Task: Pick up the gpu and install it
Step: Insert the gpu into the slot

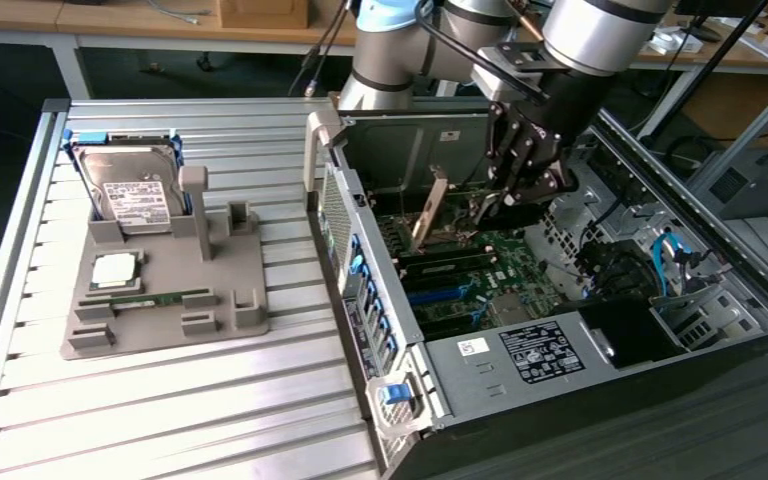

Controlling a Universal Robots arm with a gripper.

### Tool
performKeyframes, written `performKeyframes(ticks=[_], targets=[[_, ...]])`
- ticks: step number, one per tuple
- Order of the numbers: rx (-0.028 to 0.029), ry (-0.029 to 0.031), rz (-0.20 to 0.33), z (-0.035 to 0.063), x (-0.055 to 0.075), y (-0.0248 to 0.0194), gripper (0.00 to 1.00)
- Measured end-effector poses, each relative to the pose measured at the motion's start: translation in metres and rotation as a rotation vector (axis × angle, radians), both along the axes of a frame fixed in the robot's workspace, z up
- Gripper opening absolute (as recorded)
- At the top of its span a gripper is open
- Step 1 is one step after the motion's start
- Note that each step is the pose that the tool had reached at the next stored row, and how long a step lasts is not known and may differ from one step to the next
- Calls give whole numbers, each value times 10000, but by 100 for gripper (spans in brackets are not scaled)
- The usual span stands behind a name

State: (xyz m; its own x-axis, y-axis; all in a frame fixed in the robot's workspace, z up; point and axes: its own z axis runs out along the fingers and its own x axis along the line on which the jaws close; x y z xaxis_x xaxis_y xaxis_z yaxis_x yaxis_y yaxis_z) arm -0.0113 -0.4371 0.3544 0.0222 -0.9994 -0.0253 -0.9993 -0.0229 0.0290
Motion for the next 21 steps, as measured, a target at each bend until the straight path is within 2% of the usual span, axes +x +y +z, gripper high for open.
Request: performKeyframes(ticks=[21], targets=[[1, 0, 2, -119, -9, -30, 27]])
